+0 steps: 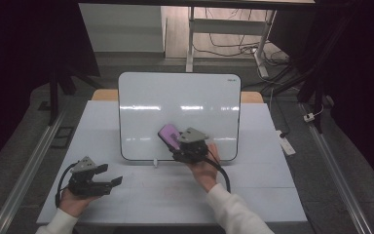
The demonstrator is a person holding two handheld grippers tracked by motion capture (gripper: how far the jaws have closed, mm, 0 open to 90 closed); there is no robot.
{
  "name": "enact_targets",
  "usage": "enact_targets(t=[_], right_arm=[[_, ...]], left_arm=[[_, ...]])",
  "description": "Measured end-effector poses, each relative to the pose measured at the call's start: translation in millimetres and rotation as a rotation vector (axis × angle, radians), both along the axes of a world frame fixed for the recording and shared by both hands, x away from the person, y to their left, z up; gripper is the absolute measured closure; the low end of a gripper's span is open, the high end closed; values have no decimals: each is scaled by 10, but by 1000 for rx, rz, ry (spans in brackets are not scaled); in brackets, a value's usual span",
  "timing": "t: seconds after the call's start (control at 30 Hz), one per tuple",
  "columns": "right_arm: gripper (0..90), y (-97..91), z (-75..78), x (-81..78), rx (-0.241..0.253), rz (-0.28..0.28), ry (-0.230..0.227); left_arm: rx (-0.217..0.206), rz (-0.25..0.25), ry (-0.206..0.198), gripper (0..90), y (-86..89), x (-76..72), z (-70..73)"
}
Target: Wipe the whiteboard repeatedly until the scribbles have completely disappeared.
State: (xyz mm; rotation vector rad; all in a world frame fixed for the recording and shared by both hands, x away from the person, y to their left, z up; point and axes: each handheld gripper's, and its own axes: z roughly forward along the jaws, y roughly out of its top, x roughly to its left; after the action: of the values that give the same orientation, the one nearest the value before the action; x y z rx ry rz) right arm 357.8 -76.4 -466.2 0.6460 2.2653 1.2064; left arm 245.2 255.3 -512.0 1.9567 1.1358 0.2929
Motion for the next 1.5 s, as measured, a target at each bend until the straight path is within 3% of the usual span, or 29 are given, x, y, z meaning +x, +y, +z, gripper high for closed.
enact_targets(t=[0.3, 0.57, 0.8, 1.03, 1.33, 1.5], right_arm=[[398, -707, -7, -194, 53, -31, 34], [397, -1031, 26, -361, 99, -21, 62], [397, -1145, 8, -509, 94, 30, 74], [397, -1207, -9, -507, 84, 66, 84], [396, -1166, 12, -501, 64, 111, 92], [397, -1159, 8, -475, 58, 128, 101]], left_arm=[[5, -17, -4, 213, -65, 15, 2], [-9, -31, -20, 214, -80, 41, 14], [-9, -72, -38, 211, -151, 24, 57], [-14, -120, -54, 211, -277, 52, 163], [-38, -208, -57, 197, -528, 259, 378], [-27, -274, -66, 187, -683, 337, 467]])
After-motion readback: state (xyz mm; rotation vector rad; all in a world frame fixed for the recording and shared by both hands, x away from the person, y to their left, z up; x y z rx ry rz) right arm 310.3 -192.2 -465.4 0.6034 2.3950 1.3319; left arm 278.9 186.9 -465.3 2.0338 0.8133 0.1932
